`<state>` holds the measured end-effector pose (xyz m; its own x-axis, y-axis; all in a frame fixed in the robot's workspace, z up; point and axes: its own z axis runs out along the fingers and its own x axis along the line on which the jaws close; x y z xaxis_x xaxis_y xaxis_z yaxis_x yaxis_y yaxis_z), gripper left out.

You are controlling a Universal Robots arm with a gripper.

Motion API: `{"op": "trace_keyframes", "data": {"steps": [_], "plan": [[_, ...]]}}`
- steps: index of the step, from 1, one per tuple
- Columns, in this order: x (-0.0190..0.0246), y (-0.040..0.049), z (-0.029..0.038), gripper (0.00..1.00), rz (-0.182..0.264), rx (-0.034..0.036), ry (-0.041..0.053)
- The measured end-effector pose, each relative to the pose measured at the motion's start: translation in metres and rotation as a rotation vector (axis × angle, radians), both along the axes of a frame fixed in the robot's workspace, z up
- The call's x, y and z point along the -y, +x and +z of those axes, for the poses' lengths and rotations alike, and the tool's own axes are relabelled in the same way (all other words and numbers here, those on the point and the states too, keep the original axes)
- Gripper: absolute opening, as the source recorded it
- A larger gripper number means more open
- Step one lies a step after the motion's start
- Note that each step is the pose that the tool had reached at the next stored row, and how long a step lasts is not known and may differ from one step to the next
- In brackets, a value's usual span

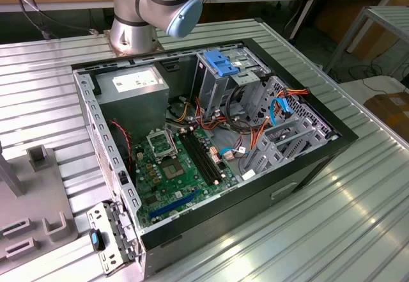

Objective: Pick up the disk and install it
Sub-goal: 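Reach for the disk, then pick up the disk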

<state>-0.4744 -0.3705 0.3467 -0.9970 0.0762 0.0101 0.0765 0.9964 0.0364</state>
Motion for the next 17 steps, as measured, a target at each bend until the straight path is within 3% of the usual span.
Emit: {"op": "trace_keyframes", "data": {"steps": [17], "plan": [[0.0022,0.0001,0.0001,0.11,0.000,-0.0002,-0.0001]]}}
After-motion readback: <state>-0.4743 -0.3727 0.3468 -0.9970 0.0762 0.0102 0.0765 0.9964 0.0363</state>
